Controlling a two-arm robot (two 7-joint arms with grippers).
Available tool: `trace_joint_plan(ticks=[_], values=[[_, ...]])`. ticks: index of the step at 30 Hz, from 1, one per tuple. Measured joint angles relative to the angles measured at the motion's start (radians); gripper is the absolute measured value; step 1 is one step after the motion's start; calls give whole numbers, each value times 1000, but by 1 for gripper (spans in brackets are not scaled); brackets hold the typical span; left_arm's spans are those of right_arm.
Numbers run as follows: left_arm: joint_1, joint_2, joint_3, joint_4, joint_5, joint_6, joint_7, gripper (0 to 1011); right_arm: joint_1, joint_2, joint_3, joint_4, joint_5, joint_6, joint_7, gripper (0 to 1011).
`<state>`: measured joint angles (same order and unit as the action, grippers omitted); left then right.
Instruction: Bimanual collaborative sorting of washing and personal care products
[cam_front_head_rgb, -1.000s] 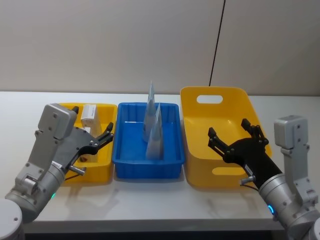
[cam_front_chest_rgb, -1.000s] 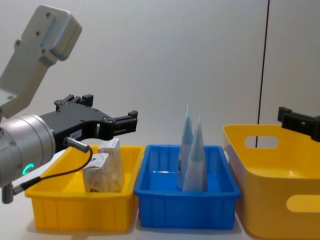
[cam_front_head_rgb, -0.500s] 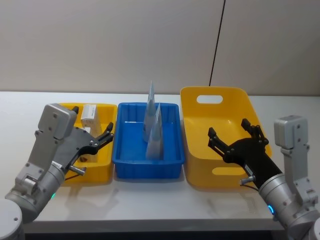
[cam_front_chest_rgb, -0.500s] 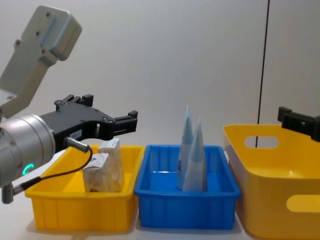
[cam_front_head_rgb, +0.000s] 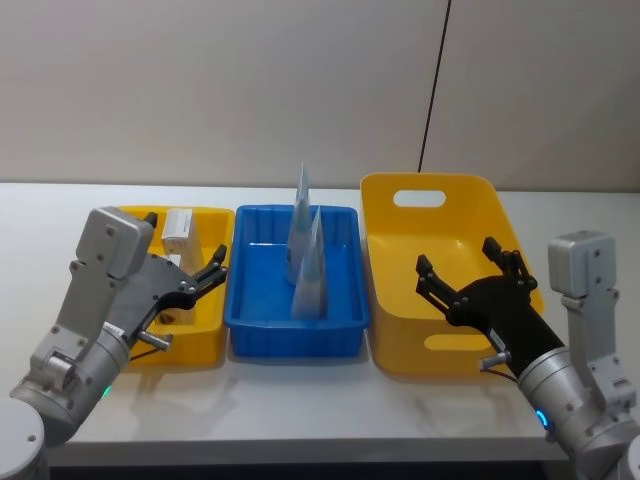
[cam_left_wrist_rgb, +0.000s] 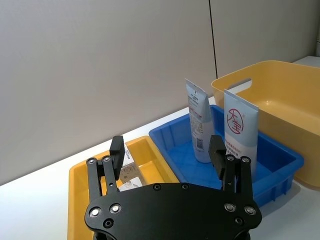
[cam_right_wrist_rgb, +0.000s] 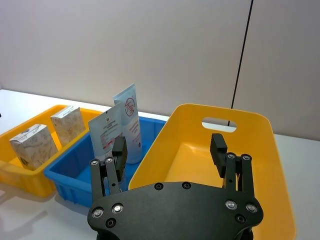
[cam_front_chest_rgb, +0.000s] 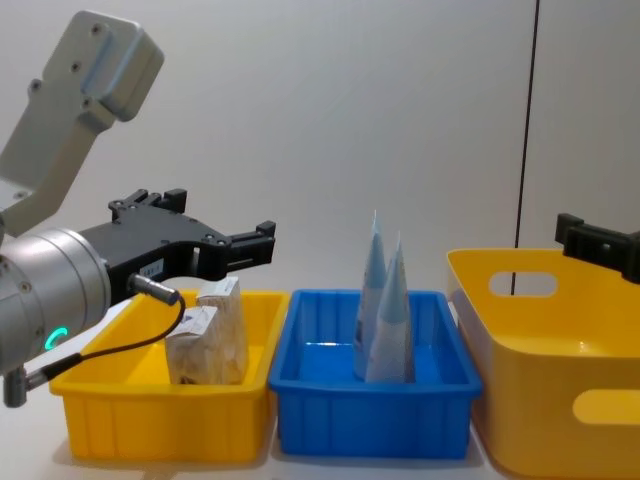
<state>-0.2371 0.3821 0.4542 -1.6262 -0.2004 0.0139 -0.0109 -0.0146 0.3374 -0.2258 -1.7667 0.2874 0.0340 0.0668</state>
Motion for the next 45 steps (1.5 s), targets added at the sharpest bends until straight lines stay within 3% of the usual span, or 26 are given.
trace_joint_plan(ticks=[23, 30, 45], values=[[-1, 0, 0, 0, 0, 5, 0, 1001, 0, 0, 0, 0, 0, 0, 0, 1002], [-6, -2, -3, -6, -3, 60, -4, 1002, 0, 0, 0, 0, 0, 0, 0, 1002], [-9, -20, -29, -41, -40, 289, 12, 1002, 0, 0, 0, 0, 0, 0, 0, 1002]])
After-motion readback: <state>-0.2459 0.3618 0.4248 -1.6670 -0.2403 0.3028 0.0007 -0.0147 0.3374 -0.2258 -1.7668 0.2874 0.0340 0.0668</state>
